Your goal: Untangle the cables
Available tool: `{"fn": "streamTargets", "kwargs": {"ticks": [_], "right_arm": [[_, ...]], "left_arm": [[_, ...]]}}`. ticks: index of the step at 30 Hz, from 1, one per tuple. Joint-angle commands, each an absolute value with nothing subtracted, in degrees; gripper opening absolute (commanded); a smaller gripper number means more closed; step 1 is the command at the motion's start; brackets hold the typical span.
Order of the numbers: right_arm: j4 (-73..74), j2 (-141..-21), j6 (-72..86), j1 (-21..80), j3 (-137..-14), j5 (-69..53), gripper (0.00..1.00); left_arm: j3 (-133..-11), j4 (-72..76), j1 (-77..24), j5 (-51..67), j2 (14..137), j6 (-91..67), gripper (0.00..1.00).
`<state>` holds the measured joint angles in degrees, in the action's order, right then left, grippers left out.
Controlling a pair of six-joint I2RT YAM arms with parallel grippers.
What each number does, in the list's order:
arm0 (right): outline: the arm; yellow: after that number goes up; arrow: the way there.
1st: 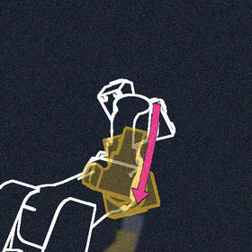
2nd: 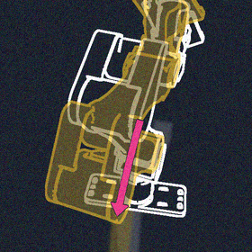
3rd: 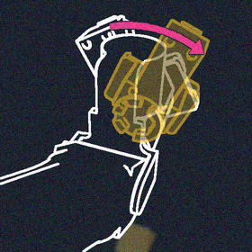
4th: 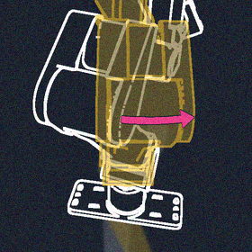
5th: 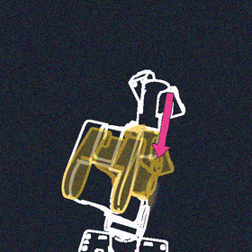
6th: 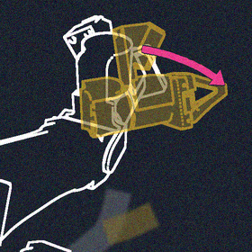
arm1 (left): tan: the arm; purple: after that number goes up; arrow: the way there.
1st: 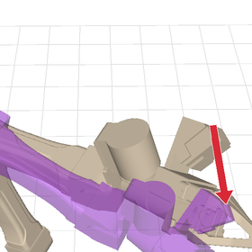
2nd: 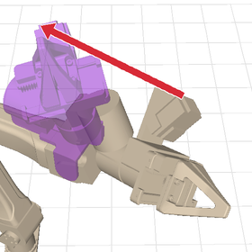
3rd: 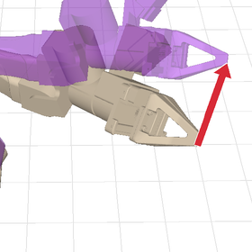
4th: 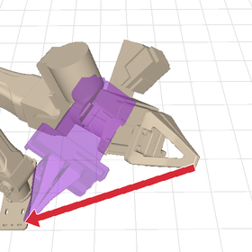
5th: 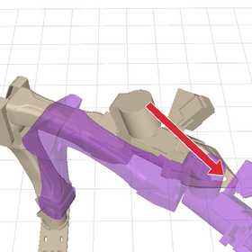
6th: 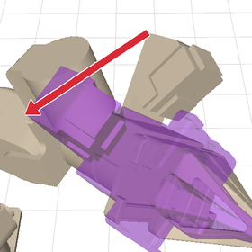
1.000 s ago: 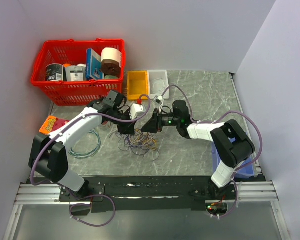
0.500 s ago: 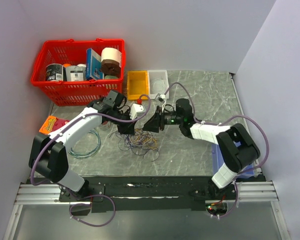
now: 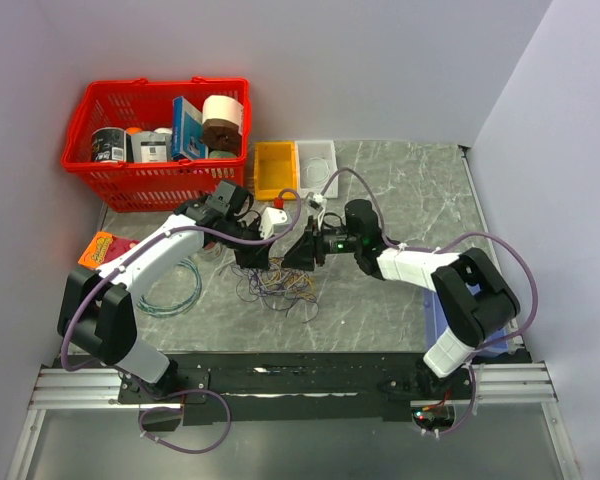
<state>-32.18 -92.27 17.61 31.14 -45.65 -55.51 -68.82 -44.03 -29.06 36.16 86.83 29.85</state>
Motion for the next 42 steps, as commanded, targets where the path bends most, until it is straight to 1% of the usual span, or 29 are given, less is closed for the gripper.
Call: {"fn": "streamTargets", "kwargs": {"ticks": [1, 2, 4, 5, 7, 8, 13, 15, 20, 22, 25, 26, 29, 32, 34, 37, 42], "right_arm": [[-32.53, -93.34, 16.18, 32.52, -48.77, -54.49, 0.45], [-31.48, -93.51, 15.74, 32.87, -49.21, -54.23, 0.4], [-29.71, -93.87, 14.85, 33.05, -50.01, -54.14, 0.35], [-29.97, -93.95, 15.03, 33.05, -49.84, -54.23, 0.28], [-31.28, -93.87, 15.73, 32.96, -49.14, -54.14, 0.2], [-31.46, -93.52, 15.82, 32.96, -48.96, -54.14, 0.14], [-27.35, -92.29, 14.16, 32.61, -49.92, -52.39, 0.01], [-23.65, -91.58, 13.01, 31.91, -50.62, -51.95, 0.0], [-17.42, -86.4, 10.2, 29.97, -52.03, -49.31, 0.0], [-12.85, -84.56, 7.83, 29.79, -53.6, -48.26, 0.0], [-9.85, -82.8, 6.77, 29.79, -55.1, -47.2, 0.0], [-9.93, -82.27, 7.03, 29.79, -55.19, -46.85, 0.0], [-9.84, -79.72, 8.26, 29.71, -56.07, -44.49, 0.0], [-8.88, -76.3, 9.92, 29.1, -58.09, -41.32, 0.0], [-7.92, -73.67, 10.81, 28.48, -60.28, -37.45, 0.0], [-6.6, -70.59, 10.46, 28.04, -64.15, -32.44, 0.0], [-3.69, -67.33, 7.39, 28.12, -73.01, -27.17, 0.0]], "left_arm": [[-70.66, -43.5, -29.0, 37.88, 86.04, 30.94, 0.01], [-70.66, -43.51, -29.0, 37.88, 86.04, 31.02, 0.01], [-70.66, -43.51, -29.0, 38.06, 86.04, 31.02, 0.01], [-70.66, -43.42, -28.92, 38.06, 85.96, 30.94, 0.01], [-70.58, -43.5, -29.0, 38.14, 86.04, 31.11, 0.01], [-70.49, -43.51, -29.0, 38.06, 85.96, 31.29, 0.01], [-69.53, -43.42, -28.92, 37.44, 86.13, 31.9, 0.01], [-69.08, -43.33, -28.74, 37.0, 86.13, 31.9, 0.01], [-67.5, -42.28, -27.69, 35.86, 85.87, 32.25, 0.11], [-66.71, -41.49, -27.16, 34.98, 85.96, 32.08, 0.12], [-66.18, -40.96, -26.72, 33.49, 86.75, 31.82, 0.18], [-66.09, -40.78, -26.72, 33.31, 86.92, 31.64, 0.23], [-65.48, -40.34, -26.63, 33.4, 87.36, 31.64, 0.32], [-64.6, -39.55, -26.63, 33.14, 87.36, 31.46, 0.36], [-64.16, -39.38, -26.63, 32.87, 87.19, 31.47, 0.36], [-63.9, -39.29, -26.37, 32.78, 87.1, 31.38, 0.4], [-64.42, -39.46, -26.19, 33.22, 85.96, 31.29, 0.49]]}}
